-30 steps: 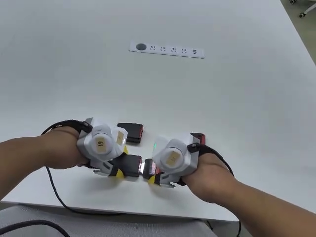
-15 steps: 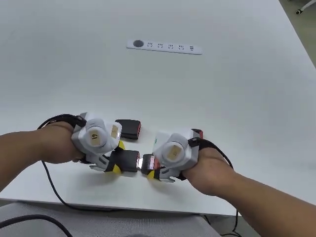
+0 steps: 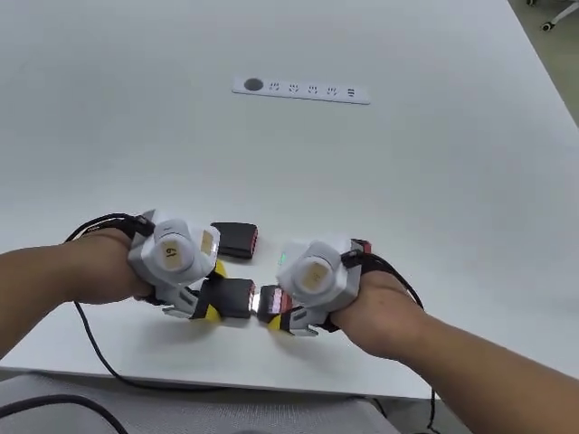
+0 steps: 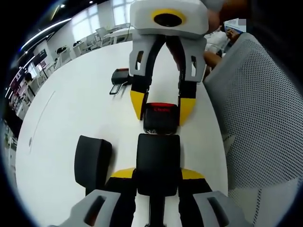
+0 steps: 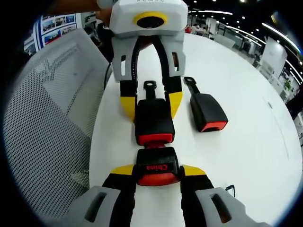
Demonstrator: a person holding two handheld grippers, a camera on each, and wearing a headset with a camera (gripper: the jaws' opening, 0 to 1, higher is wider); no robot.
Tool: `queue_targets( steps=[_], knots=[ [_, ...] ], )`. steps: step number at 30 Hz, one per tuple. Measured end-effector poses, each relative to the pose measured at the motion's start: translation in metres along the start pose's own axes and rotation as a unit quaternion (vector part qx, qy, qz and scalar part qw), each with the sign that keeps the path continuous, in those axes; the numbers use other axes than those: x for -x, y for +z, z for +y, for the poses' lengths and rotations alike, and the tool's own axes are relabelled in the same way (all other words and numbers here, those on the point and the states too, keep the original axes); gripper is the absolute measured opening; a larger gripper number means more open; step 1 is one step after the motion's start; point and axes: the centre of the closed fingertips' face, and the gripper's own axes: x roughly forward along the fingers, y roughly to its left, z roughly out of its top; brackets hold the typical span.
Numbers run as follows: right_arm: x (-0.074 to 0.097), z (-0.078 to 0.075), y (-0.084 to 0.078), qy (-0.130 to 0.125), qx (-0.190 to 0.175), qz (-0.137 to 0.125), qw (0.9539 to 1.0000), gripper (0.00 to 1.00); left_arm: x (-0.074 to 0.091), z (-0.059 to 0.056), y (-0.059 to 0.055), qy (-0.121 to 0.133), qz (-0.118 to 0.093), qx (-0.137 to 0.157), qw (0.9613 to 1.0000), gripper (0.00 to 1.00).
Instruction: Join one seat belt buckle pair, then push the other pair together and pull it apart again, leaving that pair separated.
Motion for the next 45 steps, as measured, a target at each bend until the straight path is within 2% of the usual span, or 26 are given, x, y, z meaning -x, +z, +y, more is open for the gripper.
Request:
queue_targets(
  steps=[5, 8, 11, 12, 14, 16, 18, 20, 21, 22, 24, 28, 30, 33, 34, 37, 41, 43, 45],
  knots=[
    [0.002, 0.001, 0.001, -0.001, 0.001, 0.001, 1.0, 0.34, -0.001, -0.002, 0.001, -0.001, 0.019, 0.001, 0.9998, 0.36],
    [0.003, 0.002, 0.002, -0.004, -0.002, 0.006, 1.0, 0.34, 0.001, 0.003, -0.003, 0.013, 0.025, 0.018, 0.9995, 0.42],
    [0.005, 0.003, 0.002, -0.006, 0.001, 0.005, 1.0, 0.36, 0.005, 0.002, -0.003, 0.015, 0.018, 0.016, 0.9996, 0.45],
    [0.008, 0.003, 0.006, -0.009, 0.004, -0.004, 0.9999, 0.36, 0.007, 0.002, 0.002, 0.017, 0.006, 0.029, 0.9994, 0.46],
    [0.014, 0.003, 0.009, -0.011, 0.0, -0.009, 0.9999, 0.36, 0.013, 0.003, 0.006, 0.02, -0.006, 0.029, 0.9994, 0.46],
    [0.021, 0.002, 0.014, -0.017, 0.001, -0.02, 0.9996, 0.36, 0.02, 0.002, 0.011, 0.021, -0.009, 0.028, 0.9993, 0.46],
    [0.024, -0.001, 0.014, -0.021, 0.001, -0.025, 0.9995, 0.35, 0.025, 0.001, 0.012, 0.013, -0.009, 0.032, 0.9994, 0.45],
    [0.034, -0.003, 0.019, -0.022, 0.0, -0.034, 0.9992, 0.35, 0.034, 0.006, 0.016, 0.017, -0.014, 0.029, 0.9993, 0.46],
    [0.035, -0.006, 0.018, -0.024, 0.001, -0.035, 0.9991, 0.35, 0.037, 0.011, 0.02, 0.025, -0.02, 0.033, 0.9989, 0.46],
    [0.039, -0.012, 0.018, -0.03, 0.002, -0.037, 0.9988, 0.35, 0.04, 0.023, 0.022, 0.037, -0.035, 0.039, 0.998, 0.45],
    [0.049, -0.019, 0.02, -0.038, 0.0, -0.04, 0.9985, 0.34, 0.046, 0.033, 0.028, 0.048, -0.044, 0.039, 0.9971, 0.45],
    [0.06, -0.047, 0.01, -0.063, -0.005, -0.038, 0.9973, 0.33, 0.047, 0.049, 0.032, 0.064, -0.043, 0.033, 0.9965, 0.45],
    [0.061, -0.063, 0.001, -0.073, -0.009, -0.033, 0.9967, 0.32, 0.043, 0.056, 0.029, 0.067, -0.039, 0.027, 0.9967, 0.44],
    [0.065, -0.081, -0.011, -0.083, -0.012, -0.026, 0.9961, 0.31, 0.035, 0.065, 0.023, 0.065, -0.029, 0.02, 0.9973, 0.43],
    [0.066, -0.086, -0.016, -0.086, -0.013, -0.023, 0.9959, 0.31, 0.035, 0.063, 0.027, 0.065, -0.027, 0.02, 0.9973, 0.43],
    [0.068, -0.101, -0.033, -0.091, -0.019, -0.012, 0.9956, 0.31, 0.029, 0.071, 0.029, 0.062, -0.03, 0.024, 0.9974, 0.44],
    [0.074, -0.108, -0.046, -0.088, -0.015, -0.003, 0.996, 0.32, 0.021, 0.079, 0.02, 0.049, -0.021, 0.016, 0.9984, 0.44],
    [0.073, -0.113, -0.051, -0.088, -0.015, -0.001, 0.996, 0.32, 0.022, 0.083, 0.02, 0.053, -0.015, 0.007, 0.9984, 0.44],
    [0.071, -0.112, -0.056, -0.08, -0.022, -0.001, 0.9966, 0.32, 0.016, 0.088, 0.014, 0.053, -0.015, 0.019, 0.9983, 0.43]
  ],
)
